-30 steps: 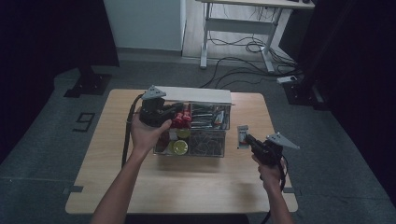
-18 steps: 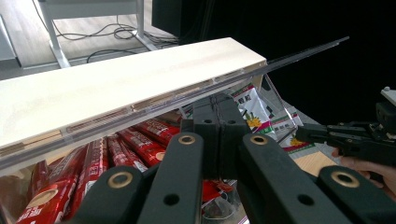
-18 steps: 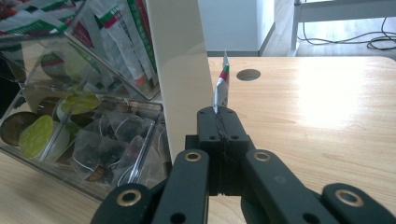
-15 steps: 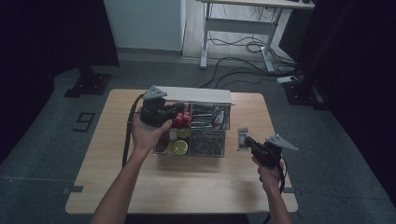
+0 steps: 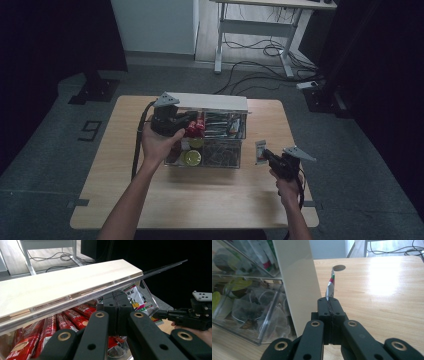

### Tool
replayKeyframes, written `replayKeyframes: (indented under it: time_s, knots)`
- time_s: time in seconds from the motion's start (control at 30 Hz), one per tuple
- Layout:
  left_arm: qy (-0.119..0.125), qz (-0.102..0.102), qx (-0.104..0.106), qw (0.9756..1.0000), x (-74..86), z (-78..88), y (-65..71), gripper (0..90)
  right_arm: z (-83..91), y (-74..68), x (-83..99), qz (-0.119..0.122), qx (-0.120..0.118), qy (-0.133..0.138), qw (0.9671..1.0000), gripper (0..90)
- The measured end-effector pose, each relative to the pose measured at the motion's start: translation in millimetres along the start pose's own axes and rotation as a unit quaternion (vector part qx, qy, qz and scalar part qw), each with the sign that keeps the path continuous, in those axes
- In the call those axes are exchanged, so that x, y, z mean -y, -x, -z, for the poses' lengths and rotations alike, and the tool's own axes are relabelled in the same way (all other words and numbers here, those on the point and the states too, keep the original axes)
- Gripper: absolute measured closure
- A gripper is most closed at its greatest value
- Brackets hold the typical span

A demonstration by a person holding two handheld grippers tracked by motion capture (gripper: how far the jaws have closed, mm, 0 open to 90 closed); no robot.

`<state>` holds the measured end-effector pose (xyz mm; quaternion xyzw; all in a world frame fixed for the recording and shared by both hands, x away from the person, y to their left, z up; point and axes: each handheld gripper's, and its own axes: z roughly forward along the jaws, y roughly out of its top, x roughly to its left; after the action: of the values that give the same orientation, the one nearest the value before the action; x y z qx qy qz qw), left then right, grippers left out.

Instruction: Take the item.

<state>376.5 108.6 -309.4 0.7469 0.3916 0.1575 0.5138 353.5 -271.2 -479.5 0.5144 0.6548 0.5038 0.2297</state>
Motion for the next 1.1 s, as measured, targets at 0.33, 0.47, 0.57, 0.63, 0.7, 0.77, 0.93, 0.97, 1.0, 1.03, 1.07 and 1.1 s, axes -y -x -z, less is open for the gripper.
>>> replayKeyframes:
  time_s: [0.33, 0.47, 0.57, 0.63, 0.7, 0.77, 0.93, 0.97, 1.0, 1.03, 1.07, 1.1]
  knots:
    - [0.001, 0.0, 0.0, 1.0, 0.7, -1.0, 0.5, 89.0, -7.0, 8.0, 7.8, -0.006, 0.008, -0.015, 0.9998, 89.2]
    - [0.001, 0.0, 0.0, 1.0, 0.8, -1.3, 0.8, 89.0, -9.3, 11.4, 11.2, -0.01, 0.011, -0.021, 0.9997, 89.2]
    - [0.001, 0.0, -0.001, 1.0, 0.8, -1.1, 0.7, 89.0, -10.1, 13.4, 12.4, -0.011, 0.013, -0.024, 0.9996, 89.2]
    - [0.001, 0.0, -0.001, 1.0, 0.9, -1.0, 0.9, 89.0, -10.6, 14.1, 13.1, -0.013, 0.013, -0.026, 0.9995, 89.2]
    - [0.001, -0.001, -0.001, 1.0, 1.0, -1.0, 1.0, 89.0, -11.7, 15.4, 14.5, -0.014, 0.015, -0.029, 0.9994, 89.1]
    - [0.0, -0.001, -0.001, 1.0, 1.1, -1.3, 1.1, 89.0, -13.1, 17.5, 16.3, -0.014, 0.016, -0.033, 0.9992, 89.1]
    - [0.0, 0.0, 0.0, 1.0, 1.3, -1.7, 0.9, 89.0, -14.6, 20.2, 18.9, -0.018, 0.018, -0.039, 0.9989, 89.1]
    - [0.0, 0.0, 0.0, 1.0, 1.3, -1.7, 0.9, 89.0, -15.4, 22.0, 20.1, -0.018, 0.019, -0.043, 0.9988, 89.1]
    - [0.0, 0.0, 0.0, 1.0, 1.3, -1.8, 0.9, 89.0, -15.4, 22.0, 20.1, -0.018, 0.019, -0.043, 0.9988, 89.1]
    - [0.0, -0.001, 0.0, 1.0, 1.3, -1.7, 1.0, 89.0, -15.7, 22.6, 20.6, -0.017, 0.02, -0.043, 0.9987, 89.1]
    - [0.0, -0.001, 0.0, 1.0, 1.3, -1.7, 0.9, 89.0, -16.0, 23.4, 21.4, -0.019, 0.021, -0.046, 0.9985, 89.1]
    - [0.0, -0.001, -0.001, 1.0, 1.3, -1.6, 0.9, 88.9, -16.6, 24.4, 22.4, -0.019, 0.022, -0.047, 0.9985, 89.1]
